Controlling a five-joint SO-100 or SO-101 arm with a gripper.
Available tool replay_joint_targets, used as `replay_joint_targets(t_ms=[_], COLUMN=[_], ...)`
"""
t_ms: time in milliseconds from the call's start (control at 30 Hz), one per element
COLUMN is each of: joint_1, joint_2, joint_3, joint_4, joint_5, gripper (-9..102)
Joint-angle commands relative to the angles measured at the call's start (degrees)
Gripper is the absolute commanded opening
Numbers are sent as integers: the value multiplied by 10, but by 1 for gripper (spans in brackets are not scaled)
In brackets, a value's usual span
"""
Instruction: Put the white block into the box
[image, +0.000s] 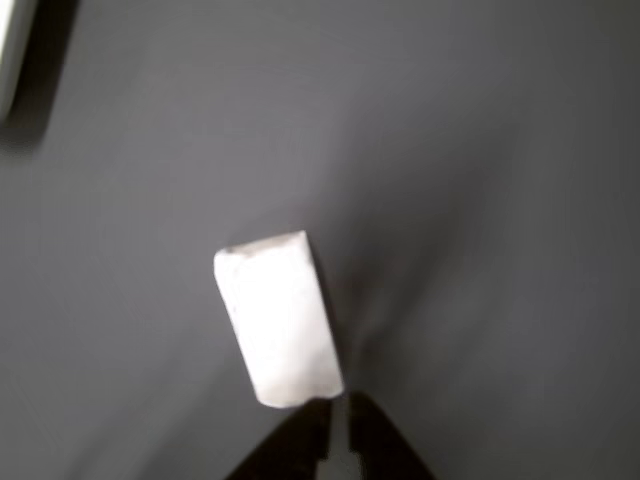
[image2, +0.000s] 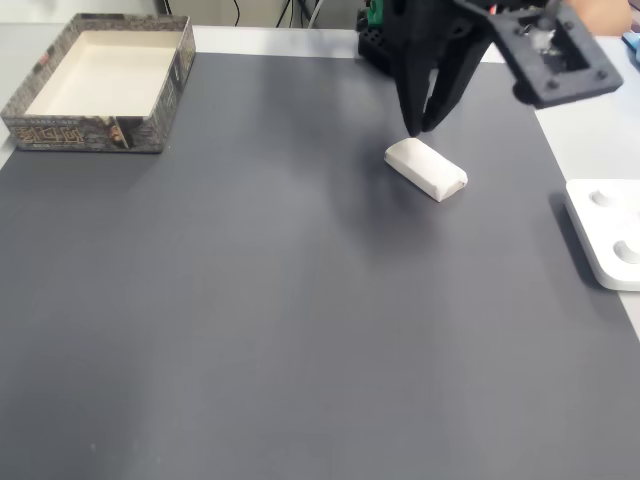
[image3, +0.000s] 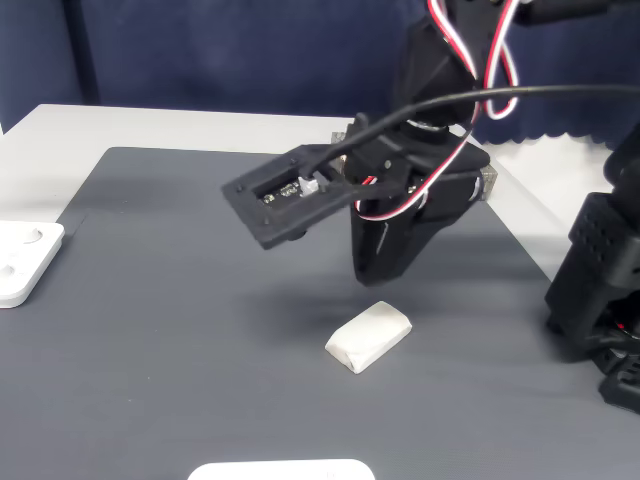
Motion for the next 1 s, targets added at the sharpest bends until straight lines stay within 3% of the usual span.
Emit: replay_joint_targets(t_ms=[0, 600, 967], joint_1=[9, 24, 37], joint_2=[3, 5, 3], joint_3=[-38, -39, -47], joint_4=[11, 19, 37], joint_5=[113, 107, 198], gripper=[-2, -1, 25])
